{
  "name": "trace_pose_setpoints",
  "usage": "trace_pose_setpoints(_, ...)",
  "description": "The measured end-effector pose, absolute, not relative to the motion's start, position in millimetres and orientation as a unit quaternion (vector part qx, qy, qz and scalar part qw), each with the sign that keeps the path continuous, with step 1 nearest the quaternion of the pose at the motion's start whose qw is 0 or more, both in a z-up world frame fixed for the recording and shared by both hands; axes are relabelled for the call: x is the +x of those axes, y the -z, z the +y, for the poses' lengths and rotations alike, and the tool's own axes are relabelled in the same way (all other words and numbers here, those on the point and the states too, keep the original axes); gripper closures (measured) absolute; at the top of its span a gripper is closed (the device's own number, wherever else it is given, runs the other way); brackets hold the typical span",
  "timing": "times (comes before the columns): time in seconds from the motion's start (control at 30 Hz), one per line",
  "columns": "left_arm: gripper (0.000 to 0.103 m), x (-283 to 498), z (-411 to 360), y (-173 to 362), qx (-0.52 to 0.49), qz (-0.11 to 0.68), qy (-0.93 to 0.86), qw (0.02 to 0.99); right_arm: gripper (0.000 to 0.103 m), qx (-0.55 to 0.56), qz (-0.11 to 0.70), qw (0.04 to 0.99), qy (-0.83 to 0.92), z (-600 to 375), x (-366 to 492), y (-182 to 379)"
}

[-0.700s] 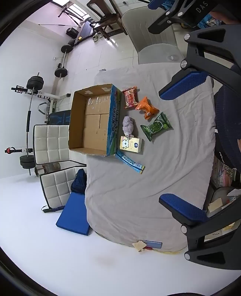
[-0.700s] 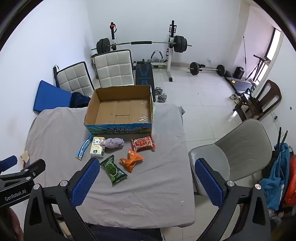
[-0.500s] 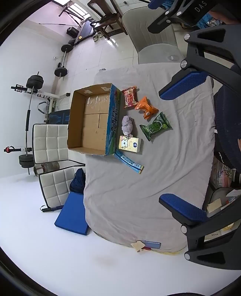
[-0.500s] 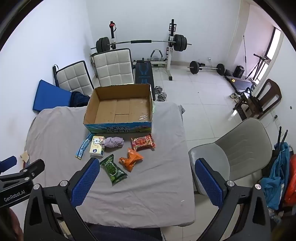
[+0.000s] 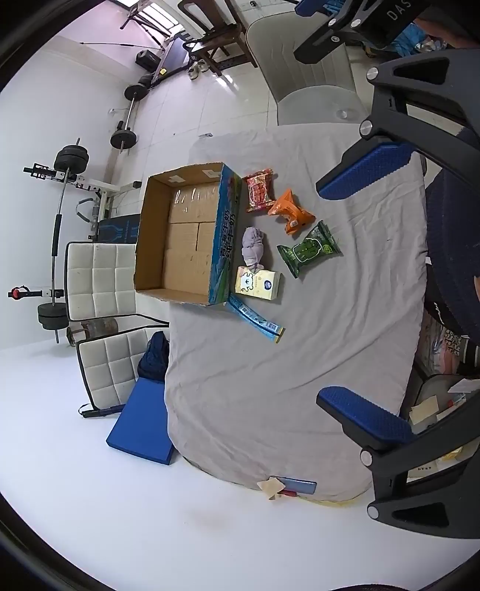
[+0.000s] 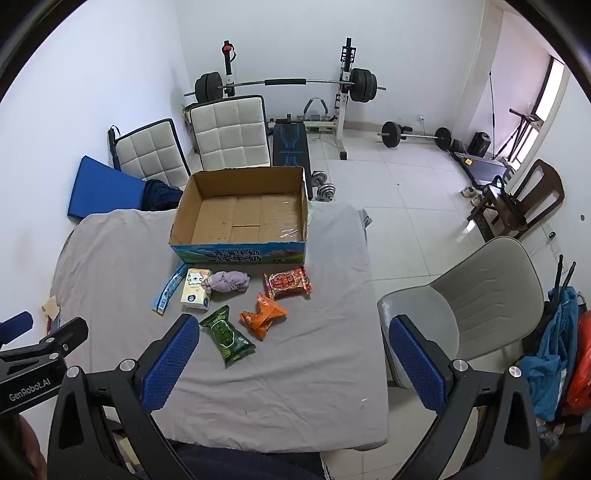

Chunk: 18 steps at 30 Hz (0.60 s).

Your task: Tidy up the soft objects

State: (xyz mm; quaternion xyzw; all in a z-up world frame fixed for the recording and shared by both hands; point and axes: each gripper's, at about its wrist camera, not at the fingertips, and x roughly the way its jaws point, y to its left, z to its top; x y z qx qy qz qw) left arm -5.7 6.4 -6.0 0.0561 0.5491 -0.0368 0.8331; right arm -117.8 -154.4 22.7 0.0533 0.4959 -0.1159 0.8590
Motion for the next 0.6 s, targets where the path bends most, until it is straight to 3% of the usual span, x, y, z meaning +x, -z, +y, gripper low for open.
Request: trace_pose_setpoints(0.6, 0.0, -7, 7, 0, 0.054, 0.547, 0.036, 0.834, 0.0, 0.048, 0.49, 0.863, 0.115, -147, -119, -32)
